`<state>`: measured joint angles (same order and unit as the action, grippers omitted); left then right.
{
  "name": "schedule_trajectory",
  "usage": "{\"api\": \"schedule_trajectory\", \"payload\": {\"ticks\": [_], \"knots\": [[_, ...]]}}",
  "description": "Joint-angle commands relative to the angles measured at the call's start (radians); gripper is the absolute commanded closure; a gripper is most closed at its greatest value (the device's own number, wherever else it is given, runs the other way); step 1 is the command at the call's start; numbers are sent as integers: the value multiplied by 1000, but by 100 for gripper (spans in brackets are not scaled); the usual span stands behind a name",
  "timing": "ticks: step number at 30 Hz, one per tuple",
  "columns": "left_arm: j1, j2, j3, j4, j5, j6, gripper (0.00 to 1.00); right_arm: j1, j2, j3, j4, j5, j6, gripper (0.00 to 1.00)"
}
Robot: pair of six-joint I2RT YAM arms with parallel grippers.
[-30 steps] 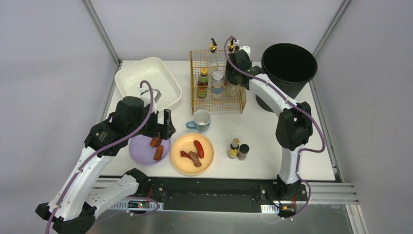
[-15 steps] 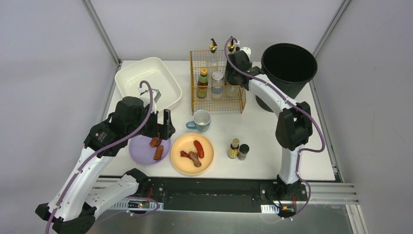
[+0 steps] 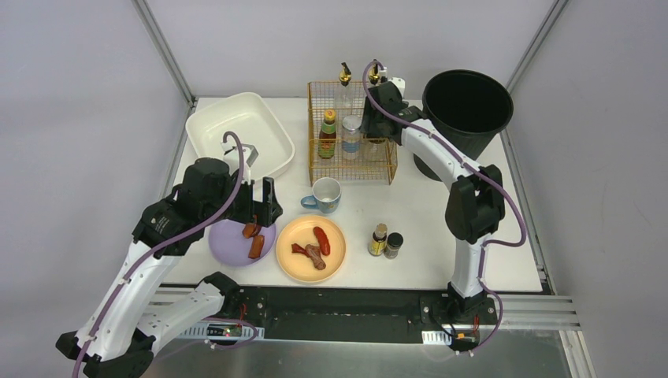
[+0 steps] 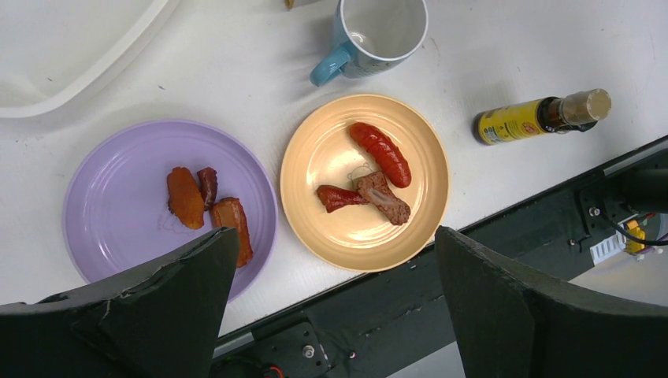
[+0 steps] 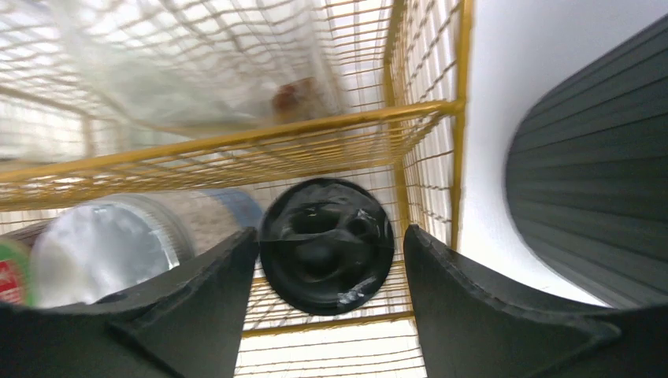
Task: Clear the kitchen counter
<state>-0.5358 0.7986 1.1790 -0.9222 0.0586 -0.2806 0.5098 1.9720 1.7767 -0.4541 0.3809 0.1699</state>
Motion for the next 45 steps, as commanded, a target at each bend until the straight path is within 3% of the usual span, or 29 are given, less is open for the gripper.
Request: {"api": "schedule_trajectory", "payload": {"ticks": [1,17,33,39,45], "knots": [[-1,-16,10,5,-3,-19,0,14,-16,68,-73,21,6,29],[-1,-28,31,-14,-3,-19,0,32,-146,77,-124,75,10,26],[-1,-30,39,-19,-15,-21,0,120,-603,-263,-237,-72,-49,23],[-2,-32,34,-17,-20,-31,0,202,-740,-394,-351,-137,-33,23],[-1,-39,21,-17,-28,-46,1,294,-878,-534,-362,-201,35,22]]}}
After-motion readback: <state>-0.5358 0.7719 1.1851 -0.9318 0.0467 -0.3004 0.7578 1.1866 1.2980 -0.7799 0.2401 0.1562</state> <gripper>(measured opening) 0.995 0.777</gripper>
